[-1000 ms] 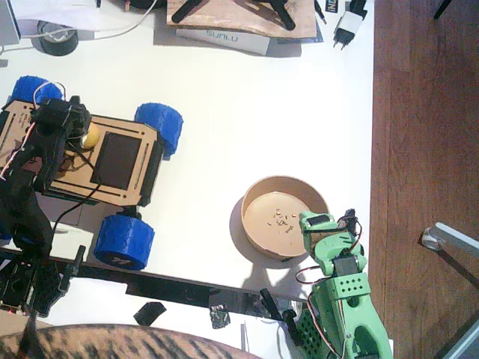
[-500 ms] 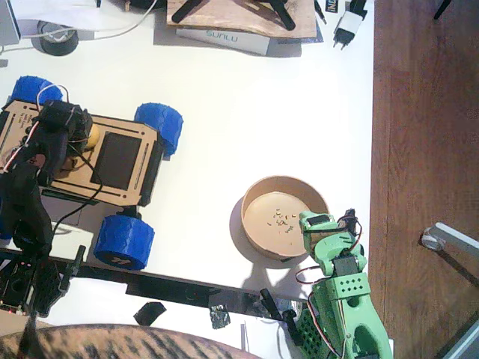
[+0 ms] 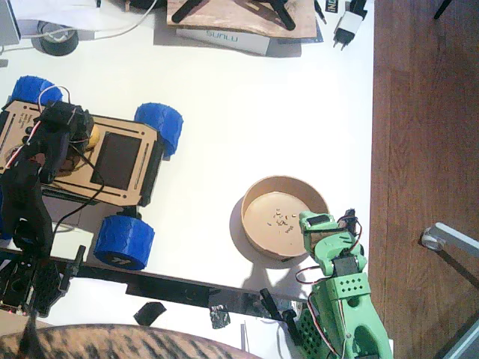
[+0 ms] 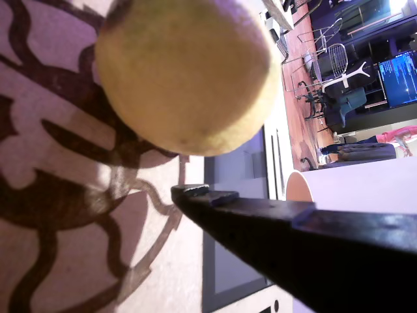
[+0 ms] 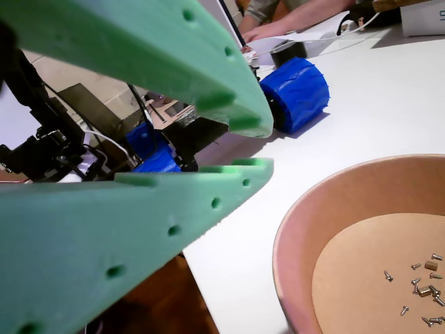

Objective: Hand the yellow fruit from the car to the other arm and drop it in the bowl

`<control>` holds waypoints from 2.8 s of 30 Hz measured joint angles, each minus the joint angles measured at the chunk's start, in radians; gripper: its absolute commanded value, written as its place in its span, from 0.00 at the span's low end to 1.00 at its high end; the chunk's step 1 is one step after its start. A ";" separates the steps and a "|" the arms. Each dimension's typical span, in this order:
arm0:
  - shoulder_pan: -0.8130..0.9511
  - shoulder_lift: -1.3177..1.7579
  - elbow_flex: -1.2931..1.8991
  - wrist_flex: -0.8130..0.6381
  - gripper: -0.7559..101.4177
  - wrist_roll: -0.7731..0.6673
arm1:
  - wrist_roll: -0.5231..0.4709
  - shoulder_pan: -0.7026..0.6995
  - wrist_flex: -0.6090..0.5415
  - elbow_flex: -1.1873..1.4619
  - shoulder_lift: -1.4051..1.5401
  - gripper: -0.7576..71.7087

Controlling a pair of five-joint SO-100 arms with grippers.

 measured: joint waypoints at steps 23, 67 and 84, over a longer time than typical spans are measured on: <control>0.000 0.000 -0.015 -0.023 0.01 0.002 | 0.000 0.000 0.000 0.000 0.000 0.01; 1.086 0.911 0.092 0.255 0.01 -0.946 | 0.002 0.026 0.071 -0.081 0.000 0.01; 1.321 1.035 0.930 -0.779 0.01 -1.212 | -0.115 -0.020 0.071 -0.091 0.000 0.01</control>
